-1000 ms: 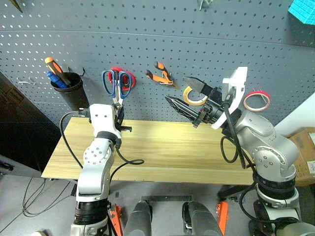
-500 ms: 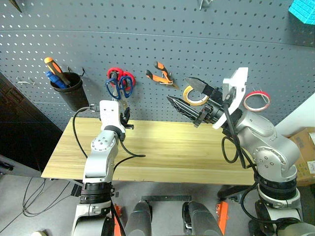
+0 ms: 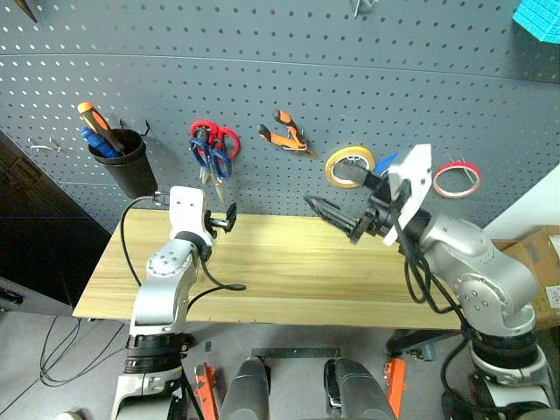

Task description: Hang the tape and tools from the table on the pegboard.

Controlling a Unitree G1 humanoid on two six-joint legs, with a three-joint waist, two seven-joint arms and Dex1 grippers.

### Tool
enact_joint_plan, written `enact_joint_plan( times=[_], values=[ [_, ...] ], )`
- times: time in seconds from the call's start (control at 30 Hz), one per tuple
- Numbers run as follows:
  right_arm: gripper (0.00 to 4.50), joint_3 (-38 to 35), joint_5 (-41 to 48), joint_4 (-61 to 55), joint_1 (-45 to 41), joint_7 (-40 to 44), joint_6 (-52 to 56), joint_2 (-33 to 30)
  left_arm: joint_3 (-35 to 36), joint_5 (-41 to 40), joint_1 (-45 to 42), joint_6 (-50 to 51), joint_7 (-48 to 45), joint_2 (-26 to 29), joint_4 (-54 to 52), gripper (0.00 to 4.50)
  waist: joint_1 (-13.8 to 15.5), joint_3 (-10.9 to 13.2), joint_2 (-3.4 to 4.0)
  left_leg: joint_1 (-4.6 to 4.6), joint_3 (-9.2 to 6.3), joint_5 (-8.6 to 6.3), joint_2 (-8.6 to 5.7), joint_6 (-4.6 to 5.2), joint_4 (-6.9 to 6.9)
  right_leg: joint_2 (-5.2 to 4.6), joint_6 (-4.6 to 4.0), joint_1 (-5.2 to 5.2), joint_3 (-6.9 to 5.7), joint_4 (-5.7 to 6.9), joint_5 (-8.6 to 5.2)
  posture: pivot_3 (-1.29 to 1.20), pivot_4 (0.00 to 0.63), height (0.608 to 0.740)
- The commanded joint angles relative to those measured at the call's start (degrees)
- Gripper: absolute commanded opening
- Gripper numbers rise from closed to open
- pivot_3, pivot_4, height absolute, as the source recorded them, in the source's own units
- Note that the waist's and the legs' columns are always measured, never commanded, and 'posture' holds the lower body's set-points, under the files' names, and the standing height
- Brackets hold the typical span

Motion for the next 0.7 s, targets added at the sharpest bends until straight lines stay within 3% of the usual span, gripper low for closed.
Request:
enact_joint_plan(
  times=[0.03, 0.2, 0.37, 0.6, 0.7],
  values=[
    [4.50, 2.46, -2.88, -2.42, 3.33, 3.34, -2.23, -2.84, 1.83, -0.22, 5.62, 1.86, 0.11, 1.09, -5.70, 4.48, -0.29, 0.00, 0.00, 0.01, 0.00, 0.00, 0.00, 0.00, -0.01, 0.00, -0.02, 0.00, 0.00, 0.00, -0.01, 0.05, 0.204, 0.740],
    [4.50, 9.92, -8.02, 0.68, 3.36, 4.99, -2.98, -2.09, 6.14, -0.48, 9.83, 7.18, 2.52, 1.93, -4.14, 4.48, -0.82, 0.45, 0.04, 0.06, -0.01, -0.01, 0.11, 0.00, -0.02, 0.01, -0.05, -0.05, -0.05, 0.06, -0.04, 0.06, 0.236, 0.740],
    [4.50, 15.07, -11.34, 5.25, 1.40, 8.86, -5.95, 0.19, 6.47, -3.12, 9.86, 11.35, -4.44, 6.95, -0.70, 4.48, -0.73, 1.40, 0.24, 0.04, 0.19, -0.02, 0.58, -0.02, 0.00, 0.05, -0.09, -0.08, -0.34, 0.01, -0.06, 0.07, 0.278, 0.740],
    [4.50, 16.13, -13.80, 11.49, -1.89, 12.42, -8.62, 3.16, 6.29, -4.50, 10.83, 12.98, -11.72, 14.98, 3.64, 4.48, -0.62, 3.59, 0.28, -0.23, 0.53, -0.04, 0.73, -0.06, -0.15, 0.04, -0.24, -0.39, -0.31, 0.00, -0.16, 0.09, 0.328, 0.740],
    [4.50, 16.62, -14.00, 13.50, -3.36, 15.08, -9.08, 3.71, 4.84, -4.15, 9.45, 12.52, -13.17, 16.55, 6.13, 4.48, -0.59, 3.96, 0.29, -0.86, 0.56, -0.05, 0.78, -0.06, -0.23, 0.13, -0.12, -1.17, -0.32, 0.16, -0.10, 0.10, 0.340, 0.740]
  ],
)
